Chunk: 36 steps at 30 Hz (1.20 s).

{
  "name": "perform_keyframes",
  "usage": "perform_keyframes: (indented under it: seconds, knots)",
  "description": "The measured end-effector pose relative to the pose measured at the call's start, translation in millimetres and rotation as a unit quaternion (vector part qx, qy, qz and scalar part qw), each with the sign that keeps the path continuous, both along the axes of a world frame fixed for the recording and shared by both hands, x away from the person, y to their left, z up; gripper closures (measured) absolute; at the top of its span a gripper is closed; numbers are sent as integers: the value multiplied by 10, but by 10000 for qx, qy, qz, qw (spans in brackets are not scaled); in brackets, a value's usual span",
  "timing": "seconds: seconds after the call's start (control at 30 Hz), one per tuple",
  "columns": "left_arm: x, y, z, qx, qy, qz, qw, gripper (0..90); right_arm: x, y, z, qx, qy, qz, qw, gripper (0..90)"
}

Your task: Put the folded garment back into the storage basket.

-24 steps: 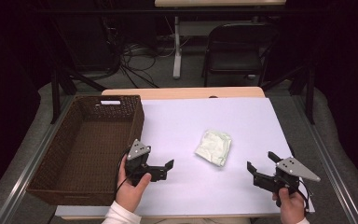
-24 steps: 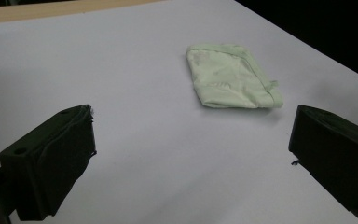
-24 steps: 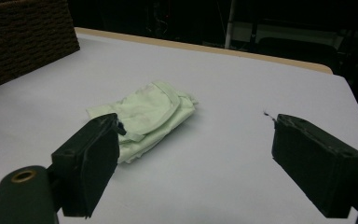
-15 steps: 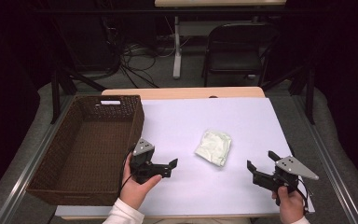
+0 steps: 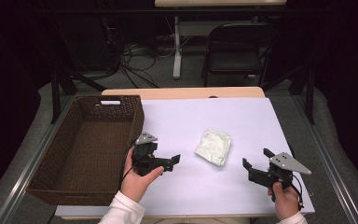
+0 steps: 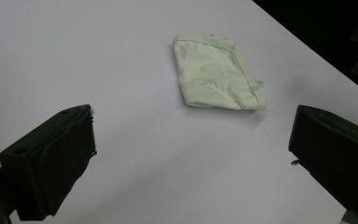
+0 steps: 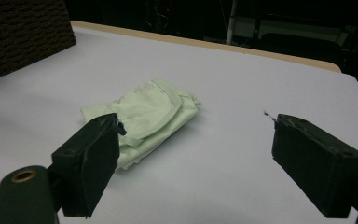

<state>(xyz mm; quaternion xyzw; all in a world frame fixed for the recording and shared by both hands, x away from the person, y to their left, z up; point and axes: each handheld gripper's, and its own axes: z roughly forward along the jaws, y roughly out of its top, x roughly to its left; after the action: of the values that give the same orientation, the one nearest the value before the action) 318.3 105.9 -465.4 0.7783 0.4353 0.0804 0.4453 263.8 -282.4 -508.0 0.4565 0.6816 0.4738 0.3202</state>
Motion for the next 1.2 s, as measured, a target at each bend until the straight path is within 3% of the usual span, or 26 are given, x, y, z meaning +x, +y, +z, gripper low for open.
perform_keyframes:
  seconds: [0.2,0.4,0.57,0.6,0.83,0.97,1.2]
  knots:
    - [65,-17,60,-28,267,46,9996,4,13,9,-3,11,20,11,10000,145]
    - [140,-53,142,147,337,7,9993,5,36,30,-16,17,53,79,10000,145]
    - [193,-85,212,308,263,85,9991,4,36,54,-26,101,79,53,9999,145]
    - [208,-80,228,352,244,93,9990,4,38,43,-22,28,78,90,9999,145]
    - [321,-15,366,418,127,299,9986,4,41,43,-28,18,85,123,9999,146]
    - [382,14,423,335,245,467,9980,4,34,46,-26,36,90,118,9999,145]
    - [485,52,473,520,280,517,9969,4,37,44,-34,2,126,117,9999,146]
